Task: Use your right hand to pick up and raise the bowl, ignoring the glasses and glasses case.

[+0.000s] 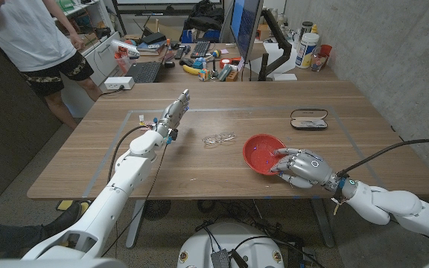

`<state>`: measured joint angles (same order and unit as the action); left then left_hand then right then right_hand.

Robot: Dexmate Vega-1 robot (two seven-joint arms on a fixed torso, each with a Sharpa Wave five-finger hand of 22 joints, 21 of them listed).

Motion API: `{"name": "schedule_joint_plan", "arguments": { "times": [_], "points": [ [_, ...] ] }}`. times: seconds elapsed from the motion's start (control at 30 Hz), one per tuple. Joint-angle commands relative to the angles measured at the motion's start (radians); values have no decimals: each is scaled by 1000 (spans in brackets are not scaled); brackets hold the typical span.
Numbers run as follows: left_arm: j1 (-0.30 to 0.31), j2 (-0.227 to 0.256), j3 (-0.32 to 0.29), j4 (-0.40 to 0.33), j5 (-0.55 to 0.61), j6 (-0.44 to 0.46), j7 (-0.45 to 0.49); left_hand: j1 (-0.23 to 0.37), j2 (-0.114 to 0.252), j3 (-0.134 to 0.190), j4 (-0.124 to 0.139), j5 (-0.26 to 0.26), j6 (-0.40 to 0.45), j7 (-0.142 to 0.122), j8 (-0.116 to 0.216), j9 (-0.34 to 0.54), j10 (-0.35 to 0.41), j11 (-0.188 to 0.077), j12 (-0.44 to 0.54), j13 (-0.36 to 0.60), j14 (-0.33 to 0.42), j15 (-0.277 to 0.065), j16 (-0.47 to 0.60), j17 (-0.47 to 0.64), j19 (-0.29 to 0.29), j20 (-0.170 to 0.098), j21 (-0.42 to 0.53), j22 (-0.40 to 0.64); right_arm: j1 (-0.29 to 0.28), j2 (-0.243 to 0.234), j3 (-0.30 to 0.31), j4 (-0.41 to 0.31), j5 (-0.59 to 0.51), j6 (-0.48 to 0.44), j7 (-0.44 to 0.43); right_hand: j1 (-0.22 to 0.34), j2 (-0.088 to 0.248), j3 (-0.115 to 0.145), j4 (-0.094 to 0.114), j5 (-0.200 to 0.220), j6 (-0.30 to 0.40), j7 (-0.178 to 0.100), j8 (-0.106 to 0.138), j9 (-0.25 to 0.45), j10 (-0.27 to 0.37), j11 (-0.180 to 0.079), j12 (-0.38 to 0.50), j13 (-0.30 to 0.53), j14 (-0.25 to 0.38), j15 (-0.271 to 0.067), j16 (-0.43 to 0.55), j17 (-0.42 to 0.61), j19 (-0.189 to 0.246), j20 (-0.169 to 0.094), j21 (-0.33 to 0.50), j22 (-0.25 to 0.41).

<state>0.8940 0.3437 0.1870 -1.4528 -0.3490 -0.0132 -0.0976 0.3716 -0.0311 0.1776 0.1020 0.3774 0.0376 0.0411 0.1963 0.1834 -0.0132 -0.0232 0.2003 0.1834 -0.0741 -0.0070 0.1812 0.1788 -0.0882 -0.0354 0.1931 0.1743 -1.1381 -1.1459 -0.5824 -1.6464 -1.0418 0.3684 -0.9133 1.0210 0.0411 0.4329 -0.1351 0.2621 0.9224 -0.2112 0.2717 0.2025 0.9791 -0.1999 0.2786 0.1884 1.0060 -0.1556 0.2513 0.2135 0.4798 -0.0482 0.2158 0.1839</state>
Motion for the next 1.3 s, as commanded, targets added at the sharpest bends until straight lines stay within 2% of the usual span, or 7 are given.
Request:
{"name": "schedule_joint_plan", "arguments": {
  "times": [0.03,0.4,0.8,1.3],
  "points": [
    [-7,2,0,8,-2,-9,-10,2,8,-4,0,4,4,3,1,3,-4,-3,0,5,-6,4,6,5,-6,-33,5,4,-50,-31,56,-75,52,-33,47,4,10,-2,1,-5,2,3,-6,2,5,2,-7,5,5,-84,-5,2,3,-114,-3,2],
    [-27,-6,2,39,-5,-29,-27,3,9,-6,-1,4,6,7,2,3,-6,5,0,5,-6,6,6,4,-7,-37,4,4,-95,-46,117,-139,72,-58,70,5,12,-9,2,-15,0,2,-16,1,1,2,-23,5,6,-83,-18,1,3,-110,-6,1],
    [-45,-10,10,50,1,-23,-34,5,11,-8,-1,4,6,8,2,3,-7,2,0,5,-7,5,6,4,-7,-40,4,4,-118,-39,163,-161,77,-61,76,4,16,-15,5,-22,1,2,-23,2,5,2,-32,7,5,-80,-28,0,4,-107,-8,1],
    [-51,-27,11,73,2,-46,-38,6,13,-10,-2,4,6,7,1,3,-7,3,0,5,-8,4,5,4,-9,-39,4,4,-199,-90,281,-239,133,-67,113,-8,18,-19,13,-25,-5,0,-32,2,-2,-1,-43,9,-1,-78,-41,-4,-1,-98,-11,0]
  ]
}}
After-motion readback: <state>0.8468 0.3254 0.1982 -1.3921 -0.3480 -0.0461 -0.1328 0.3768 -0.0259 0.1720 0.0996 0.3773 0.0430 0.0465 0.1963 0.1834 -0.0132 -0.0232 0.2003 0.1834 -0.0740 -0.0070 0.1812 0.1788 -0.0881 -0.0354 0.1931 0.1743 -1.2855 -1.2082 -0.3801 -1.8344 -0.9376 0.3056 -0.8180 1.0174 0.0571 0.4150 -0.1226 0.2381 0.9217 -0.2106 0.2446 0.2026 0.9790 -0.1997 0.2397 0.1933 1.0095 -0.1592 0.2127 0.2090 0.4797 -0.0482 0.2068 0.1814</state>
